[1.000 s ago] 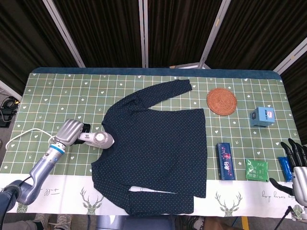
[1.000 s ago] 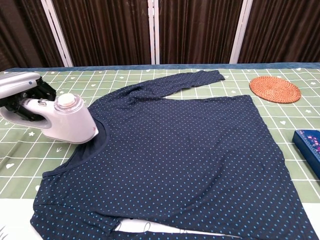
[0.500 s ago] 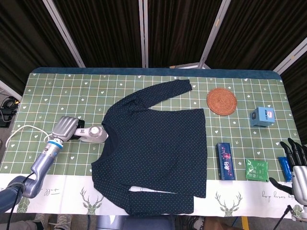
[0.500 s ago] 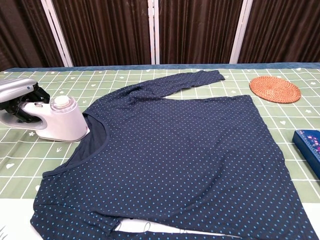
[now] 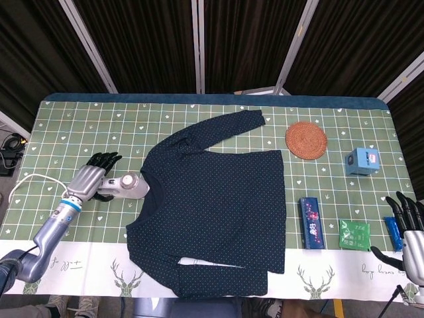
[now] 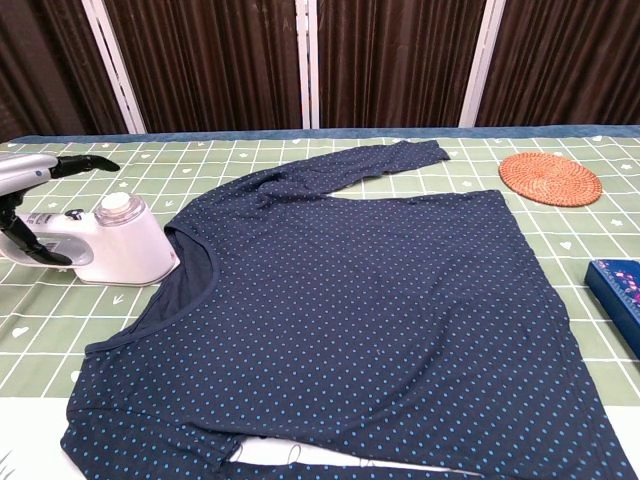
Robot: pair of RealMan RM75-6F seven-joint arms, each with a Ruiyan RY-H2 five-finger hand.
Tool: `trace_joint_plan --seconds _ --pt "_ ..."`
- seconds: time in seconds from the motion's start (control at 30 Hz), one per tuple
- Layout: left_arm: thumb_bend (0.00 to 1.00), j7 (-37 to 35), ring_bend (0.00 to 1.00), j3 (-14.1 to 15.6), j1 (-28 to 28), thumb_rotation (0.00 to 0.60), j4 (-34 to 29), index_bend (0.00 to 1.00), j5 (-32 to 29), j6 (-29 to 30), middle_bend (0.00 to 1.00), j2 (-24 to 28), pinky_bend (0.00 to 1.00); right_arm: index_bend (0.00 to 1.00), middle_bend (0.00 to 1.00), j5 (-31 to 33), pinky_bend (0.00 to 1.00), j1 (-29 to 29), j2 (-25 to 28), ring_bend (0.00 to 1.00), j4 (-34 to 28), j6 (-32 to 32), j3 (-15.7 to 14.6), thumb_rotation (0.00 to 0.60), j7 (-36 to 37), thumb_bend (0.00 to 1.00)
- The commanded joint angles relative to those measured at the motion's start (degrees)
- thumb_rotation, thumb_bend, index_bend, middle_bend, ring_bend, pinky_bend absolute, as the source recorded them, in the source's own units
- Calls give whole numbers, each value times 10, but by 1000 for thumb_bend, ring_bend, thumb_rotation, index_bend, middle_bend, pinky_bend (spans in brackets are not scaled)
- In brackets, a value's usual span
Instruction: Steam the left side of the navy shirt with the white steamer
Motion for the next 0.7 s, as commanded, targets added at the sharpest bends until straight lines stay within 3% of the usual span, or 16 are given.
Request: trace_joint_plan --seconds 0.03,0.23,0.4,0.57,0.7 --pt "0 9 0 0 21 600 -42 0 3 37 0 30 0 0 0 -4 0 -1 1 0 -1 3 -1 600 1 0" --pt "0 21 0 8 77 600 -99 0 21 136 0 70 0 0 0 -14 0 -4 3 0 -1 10 -4 600 6 0" --pt "0 99 0 19 148 600 -181 0 23 243 0 116 0 0 0 -19 0 -4 2 0 3 12 -6 600 10 0" --pt "0 169 0 39 203 600 -271 0 22 304 0 164 0 0 0 -25 0 -6 2 0 7 16 -8 600 14 0" --pt "0 202 0 52 228 600 -327 0 19 320 0 194 0 0 0 -24 0 -4 2 0 11 12 -9 600 22 0"
